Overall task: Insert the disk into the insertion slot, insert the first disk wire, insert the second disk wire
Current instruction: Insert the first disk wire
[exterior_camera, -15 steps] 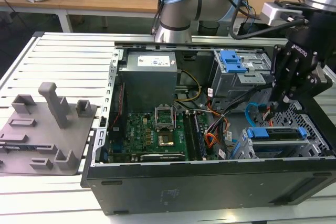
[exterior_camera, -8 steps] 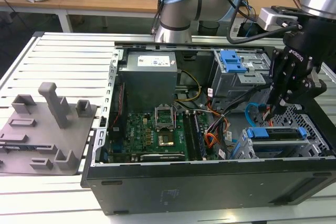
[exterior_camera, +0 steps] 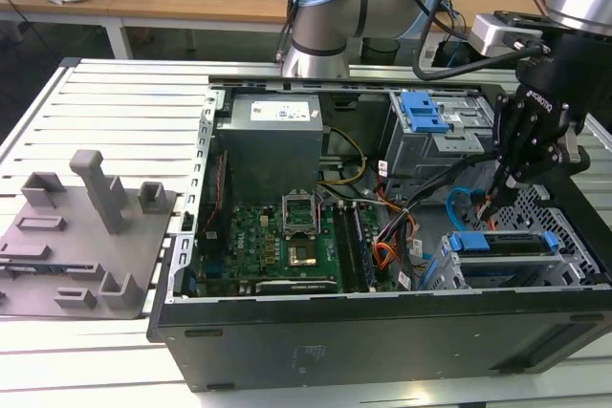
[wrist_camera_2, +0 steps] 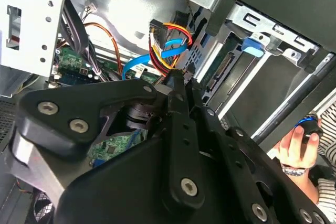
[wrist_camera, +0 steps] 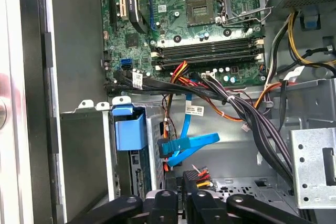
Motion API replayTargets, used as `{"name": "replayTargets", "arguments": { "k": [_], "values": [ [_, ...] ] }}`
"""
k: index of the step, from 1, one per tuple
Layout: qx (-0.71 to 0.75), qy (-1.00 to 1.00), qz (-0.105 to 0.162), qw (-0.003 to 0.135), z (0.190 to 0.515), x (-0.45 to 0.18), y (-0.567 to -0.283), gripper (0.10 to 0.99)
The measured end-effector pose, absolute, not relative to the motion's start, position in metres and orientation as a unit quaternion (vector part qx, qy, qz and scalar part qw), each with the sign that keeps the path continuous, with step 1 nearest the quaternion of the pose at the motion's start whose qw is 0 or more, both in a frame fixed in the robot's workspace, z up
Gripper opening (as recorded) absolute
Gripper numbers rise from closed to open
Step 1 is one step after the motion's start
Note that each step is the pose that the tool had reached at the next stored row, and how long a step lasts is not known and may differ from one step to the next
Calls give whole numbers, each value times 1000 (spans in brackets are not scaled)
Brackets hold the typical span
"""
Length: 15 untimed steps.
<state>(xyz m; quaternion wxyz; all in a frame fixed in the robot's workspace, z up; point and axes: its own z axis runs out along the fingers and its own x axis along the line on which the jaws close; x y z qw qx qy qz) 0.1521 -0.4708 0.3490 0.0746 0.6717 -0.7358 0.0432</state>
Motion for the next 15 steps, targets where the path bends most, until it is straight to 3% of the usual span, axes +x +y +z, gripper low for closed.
{"name": "replayTargets", "arguments": {
  "k": [6,12,15],
  "values": [
    [672,-736,42,73,349,152,-473,165],
    [675,-737,-13,23,349,152,-506,165],
    [676,-736,-29,9,349,152,-516,165]
  ]
}}
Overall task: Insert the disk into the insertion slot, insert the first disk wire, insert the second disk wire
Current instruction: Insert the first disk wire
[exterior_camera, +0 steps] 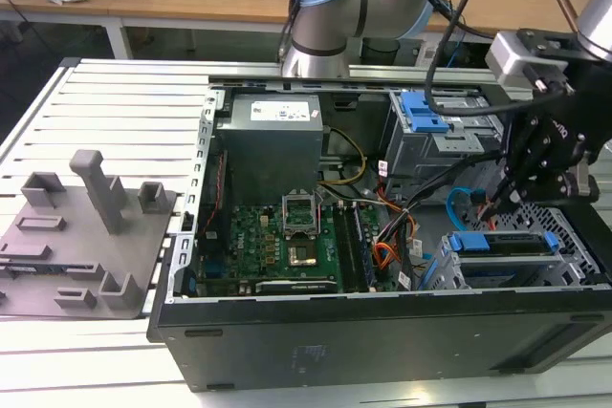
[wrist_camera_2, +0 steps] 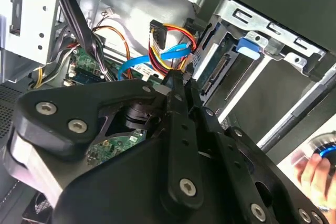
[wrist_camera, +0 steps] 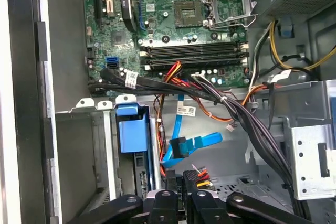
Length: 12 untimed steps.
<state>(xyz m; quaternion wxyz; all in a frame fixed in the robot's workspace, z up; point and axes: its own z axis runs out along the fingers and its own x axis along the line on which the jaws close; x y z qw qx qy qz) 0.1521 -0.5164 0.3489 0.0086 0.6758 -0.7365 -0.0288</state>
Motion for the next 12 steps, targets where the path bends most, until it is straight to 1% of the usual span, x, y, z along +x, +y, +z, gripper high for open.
{"name": "replayTargets", "arguments": {
  "k": [2,5,8,12],
  "values": [
    [676,-736,-40,-2,349,152,-527,165],
    [676,-736,-45,-7,350,152,-532,165],
    [676,-736,-46,-7,357,152,-534,165],
    [676,-736,-46,-7,357,152,-534,165]
  ]
}}
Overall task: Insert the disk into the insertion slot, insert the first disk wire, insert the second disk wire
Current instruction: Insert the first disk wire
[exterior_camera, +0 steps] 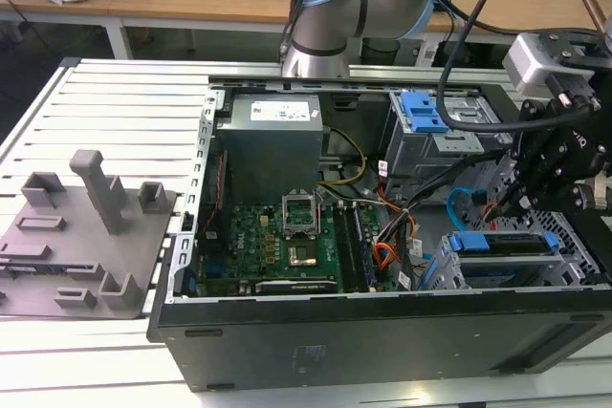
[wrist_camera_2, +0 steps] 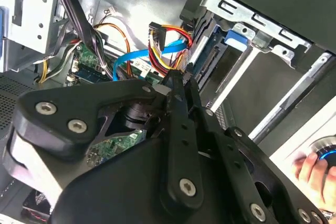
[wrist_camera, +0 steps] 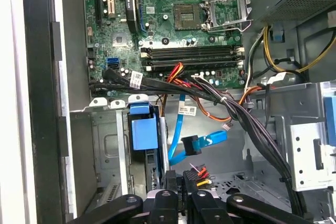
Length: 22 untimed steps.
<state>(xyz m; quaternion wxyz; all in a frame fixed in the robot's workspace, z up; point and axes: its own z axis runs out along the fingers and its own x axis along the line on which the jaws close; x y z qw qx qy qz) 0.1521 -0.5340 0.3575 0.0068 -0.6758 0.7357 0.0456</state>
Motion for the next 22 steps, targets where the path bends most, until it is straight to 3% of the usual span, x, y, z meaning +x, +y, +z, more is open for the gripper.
{"name": "replayTargets", "arguments": {
  "k": [4,22],
  "values": [
    [-676,736,46,7,357,153,-552,165],
    [-676,735,48,5,342,167,-552,165]
  ]
}}
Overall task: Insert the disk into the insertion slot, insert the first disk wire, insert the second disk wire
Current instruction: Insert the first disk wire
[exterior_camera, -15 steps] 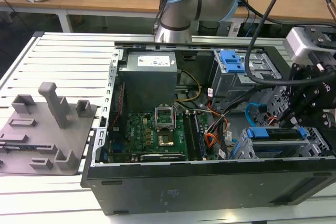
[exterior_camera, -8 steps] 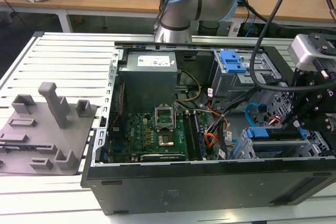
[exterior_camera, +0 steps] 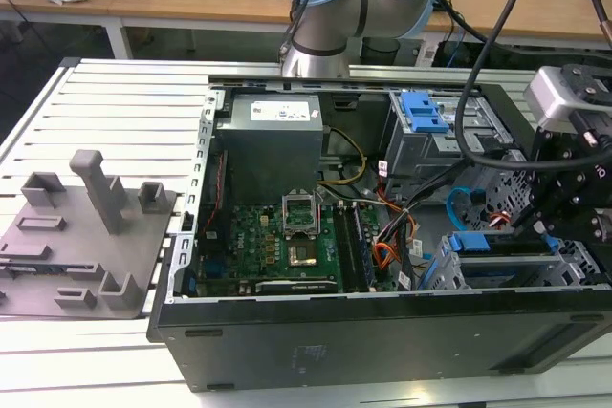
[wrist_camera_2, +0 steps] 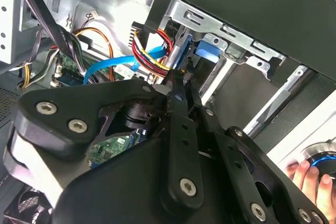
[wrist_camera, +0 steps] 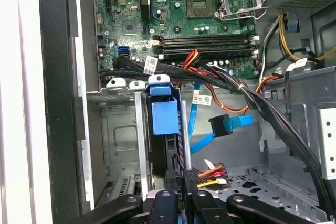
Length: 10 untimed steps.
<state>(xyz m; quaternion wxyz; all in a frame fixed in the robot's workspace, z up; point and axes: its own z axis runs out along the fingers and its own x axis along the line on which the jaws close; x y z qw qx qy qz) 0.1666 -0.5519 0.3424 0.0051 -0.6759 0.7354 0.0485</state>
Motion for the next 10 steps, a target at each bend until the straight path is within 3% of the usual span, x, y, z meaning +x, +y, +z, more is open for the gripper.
{"name": "replayTargets", "arguments": {
  "k": [10],
  "values": [
    [-677,735,49,5,334,170,-552,165]
  ]
}}
